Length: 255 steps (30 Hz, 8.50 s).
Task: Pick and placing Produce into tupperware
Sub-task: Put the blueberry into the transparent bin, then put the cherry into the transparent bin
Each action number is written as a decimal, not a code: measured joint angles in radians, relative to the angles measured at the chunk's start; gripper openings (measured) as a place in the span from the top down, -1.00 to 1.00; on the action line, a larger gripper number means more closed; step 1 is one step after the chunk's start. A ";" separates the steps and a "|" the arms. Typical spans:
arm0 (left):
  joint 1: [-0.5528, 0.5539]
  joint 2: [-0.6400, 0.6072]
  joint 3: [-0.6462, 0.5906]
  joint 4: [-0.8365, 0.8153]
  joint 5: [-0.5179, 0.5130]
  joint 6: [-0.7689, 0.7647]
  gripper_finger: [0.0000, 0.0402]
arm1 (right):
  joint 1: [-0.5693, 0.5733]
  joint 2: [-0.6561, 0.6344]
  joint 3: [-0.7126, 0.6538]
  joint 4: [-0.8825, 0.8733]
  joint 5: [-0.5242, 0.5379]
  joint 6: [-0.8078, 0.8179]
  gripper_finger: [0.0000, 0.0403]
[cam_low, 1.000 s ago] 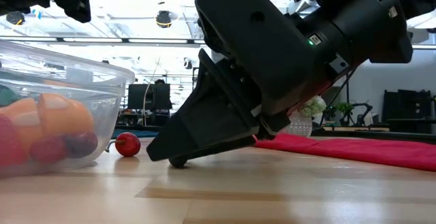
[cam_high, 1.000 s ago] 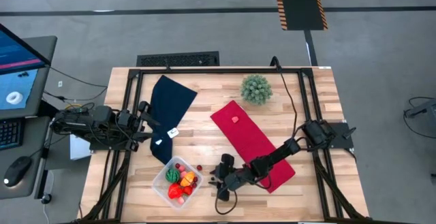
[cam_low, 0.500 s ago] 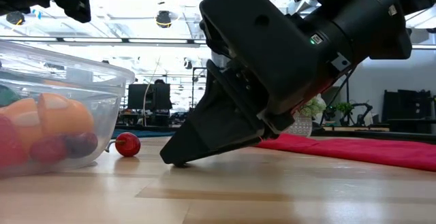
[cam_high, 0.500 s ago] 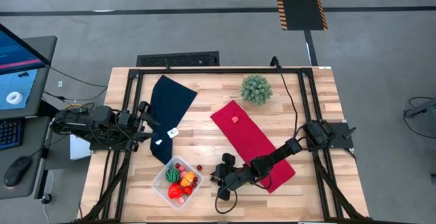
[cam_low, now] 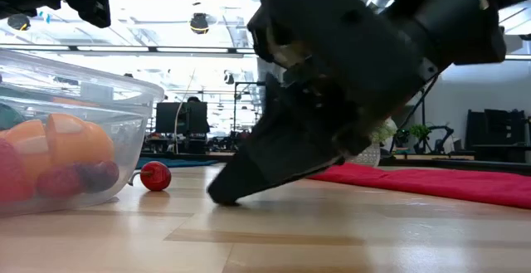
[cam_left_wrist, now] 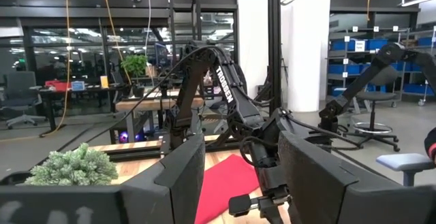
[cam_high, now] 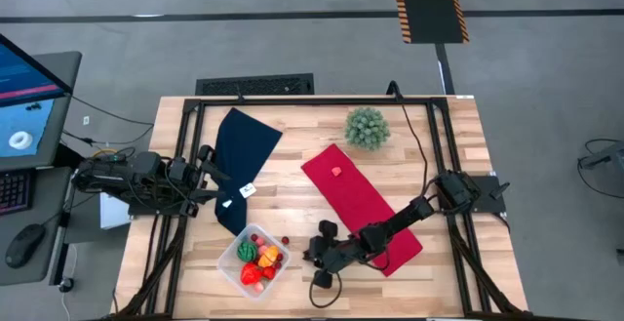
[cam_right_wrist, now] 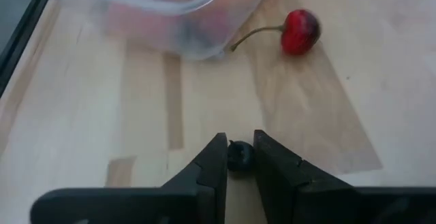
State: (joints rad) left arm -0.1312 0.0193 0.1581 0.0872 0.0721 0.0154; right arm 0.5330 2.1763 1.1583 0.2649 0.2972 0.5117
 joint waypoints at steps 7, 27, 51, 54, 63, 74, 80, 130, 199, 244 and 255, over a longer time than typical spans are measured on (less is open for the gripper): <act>0.000 0.000 0.000 0.001 -0.006 0.001 0.10 | -0.007 -0.108 -0.007 -0.022 -0.051 -0.131 0.59; 0.000 0.000 0.000 0.001 -0.007 0.002 0.10 | -0.128 -0.174 0.175 0.008 -0.149 -0.329 0.59; 0.000 0.000 0.000 -0.013 -0.009 0.002 0.10 | -0.182 0.118 0.490 0.019 -0.257 -0.276 0.40; 0.000 0.000 0.000 -0.014 -0.009 0.002 0.10 | -0.189 0.118 0.492 0.005 -0.256 -0.276 0.25; 0.000 0.000 0.000 -0.014 -0.009 0.001 0.10 | -0.195 0.073 0.491 -0.148 -0.270 -0.327 -0.19; 0.000 0.000 0.000 -0.023 -0.009 -0.004 0.10 | -0.171 -0.022 0.493 -0.562 -0.206 -0.377 -0.12; 0.000 0.000 0.000 -0.023 -0.009 -0.012 0.10 | -0.143 -0.016 0.492 -0.714 -0.150 -0.355 -0.03; 0.088 1.310 0.460 0.044 0.196 -0.393 0.10 | 0.231 -0.675 -0.392 -0.343 0.512 0.069 0.33; -0.001 1.586 0.953 -0.486 0.113 -0.269 0.10 | -0.244 -1.000 -1.083 0.894 -0.072 -0.441 0.33; -0.175 1.615 0.956 -0.684 -0.207 -1.024 0.10 | -0.044 -1.214 -1.149 0.244 0.071 -0.190 0.34; -0.188 1.880 1.158 -0.894 -0.080 -0.974 0.10 | -0.041 -1.214 -1.148 0.267 0.071 -0.174 0.34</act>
State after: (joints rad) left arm -0.3191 1.8991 1.3163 -0.8066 -0.0084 -0.9583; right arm 0.4915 0.9627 0.0101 0.5317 0.3679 0.3382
